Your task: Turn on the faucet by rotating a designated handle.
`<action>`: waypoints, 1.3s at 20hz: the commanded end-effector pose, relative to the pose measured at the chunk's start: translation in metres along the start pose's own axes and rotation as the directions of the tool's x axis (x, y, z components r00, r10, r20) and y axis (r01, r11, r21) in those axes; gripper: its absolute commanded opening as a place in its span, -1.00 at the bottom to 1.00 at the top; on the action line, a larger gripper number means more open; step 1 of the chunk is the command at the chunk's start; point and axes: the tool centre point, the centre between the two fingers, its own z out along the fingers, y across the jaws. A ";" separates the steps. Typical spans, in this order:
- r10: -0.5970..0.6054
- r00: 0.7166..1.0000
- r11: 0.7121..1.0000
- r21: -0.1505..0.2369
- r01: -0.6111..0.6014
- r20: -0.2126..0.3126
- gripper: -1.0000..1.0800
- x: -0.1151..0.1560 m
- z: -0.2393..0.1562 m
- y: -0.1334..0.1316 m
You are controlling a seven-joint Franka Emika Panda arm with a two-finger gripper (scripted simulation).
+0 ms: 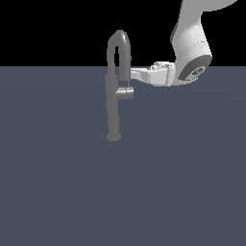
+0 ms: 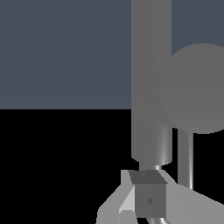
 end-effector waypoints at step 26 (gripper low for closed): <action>-0.005 1.000 1.000 0.004 0.005 -0.003 -1.00 0.003 0.000 0.051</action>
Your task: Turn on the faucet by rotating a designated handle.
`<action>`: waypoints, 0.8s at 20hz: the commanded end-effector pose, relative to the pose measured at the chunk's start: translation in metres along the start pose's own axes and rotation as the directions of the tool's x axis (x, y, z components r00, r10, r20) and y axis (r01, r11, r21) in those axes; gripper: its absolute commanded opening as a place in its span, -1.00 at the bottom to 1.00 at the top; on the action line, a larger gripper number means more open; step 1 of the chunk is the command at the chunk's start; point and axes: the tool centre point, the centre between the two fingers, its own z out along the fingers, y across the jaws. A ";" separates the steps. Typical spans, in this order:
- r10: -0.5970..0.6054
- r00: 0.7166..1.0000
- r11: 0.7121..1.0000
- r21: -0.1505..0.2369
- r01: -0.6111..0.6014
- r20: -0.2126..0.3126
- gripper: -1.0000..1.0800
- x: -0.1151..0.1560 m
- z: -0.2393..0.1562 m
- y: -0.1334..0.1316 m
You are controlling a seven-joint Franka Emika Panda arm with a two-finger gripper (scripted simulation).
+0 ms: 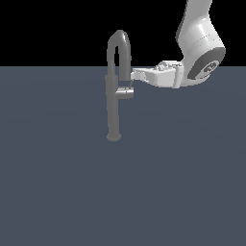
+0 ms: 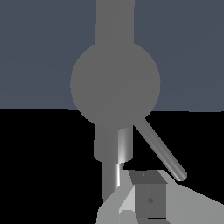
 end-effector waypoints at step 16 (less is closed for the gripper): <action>0.013 1.000 1.000 -0.008 -0.013 0.008 -1.00 0.041 0.000 0.043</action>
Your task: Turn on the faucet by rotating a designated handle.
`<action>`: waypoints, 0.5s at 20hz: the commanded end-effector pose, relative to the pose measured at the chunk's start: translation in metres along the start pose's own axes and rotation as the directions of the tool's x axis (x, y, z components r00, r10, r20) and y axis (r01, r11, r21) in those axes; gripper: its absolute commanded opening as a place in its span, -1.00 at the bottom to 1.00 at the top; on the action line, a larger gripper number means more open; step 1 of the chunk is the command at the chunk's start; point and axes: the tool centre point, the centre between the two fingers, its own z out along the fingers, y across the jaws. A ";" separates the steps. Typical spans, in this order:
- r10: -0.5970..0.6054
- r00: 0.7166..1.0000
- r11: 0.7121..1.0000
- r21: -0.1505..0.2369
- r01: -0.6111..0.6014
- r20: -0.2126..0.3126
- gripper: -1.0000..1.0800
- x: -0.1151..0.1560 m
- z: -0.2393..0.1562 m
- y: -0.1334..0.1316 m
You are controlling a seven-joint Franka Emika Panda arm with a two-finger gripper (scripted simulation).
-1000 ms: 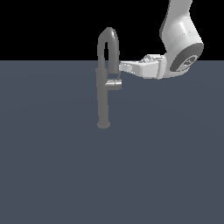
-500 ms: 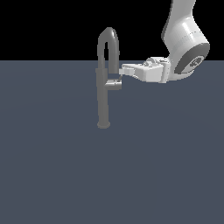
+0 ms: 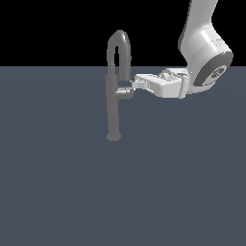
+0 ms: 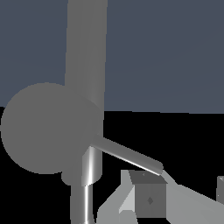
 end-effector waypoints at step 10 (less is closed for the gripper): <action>-0.007 1.000 1.000 -0.005 0.007 0.002 -1.00 0.026 0.000 0.003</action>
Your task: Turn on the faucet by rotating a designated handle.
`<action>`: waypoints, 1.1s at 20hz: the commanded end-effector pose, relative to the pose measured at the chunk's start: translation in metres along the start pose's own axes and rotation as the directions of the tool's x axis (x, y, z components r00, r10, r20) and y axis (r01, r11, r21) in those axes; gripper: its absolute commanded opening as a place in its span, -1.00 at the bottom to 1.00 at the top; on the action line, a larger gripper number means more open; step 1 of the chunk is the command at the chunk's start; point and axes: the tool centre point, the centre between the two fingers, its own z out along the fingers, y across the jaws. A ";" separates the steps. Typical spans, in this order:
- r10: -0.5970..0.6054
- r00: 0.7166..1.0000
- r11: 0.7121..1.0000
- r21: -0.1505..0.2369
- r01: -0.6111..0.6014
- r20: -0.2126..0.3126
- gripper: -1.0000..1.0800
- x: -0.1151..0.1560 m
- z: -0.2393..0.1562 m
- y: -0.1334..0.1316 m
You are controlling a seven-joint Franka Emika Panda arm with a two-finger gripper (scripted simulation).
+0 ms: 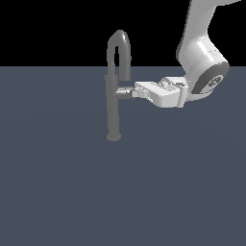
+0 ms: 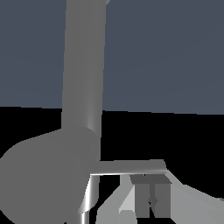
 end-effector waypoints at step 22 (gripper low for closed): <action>0.020 1.000 1.000 0.001 -0.020 0.005 -1.00 0.054 0.000 -0.026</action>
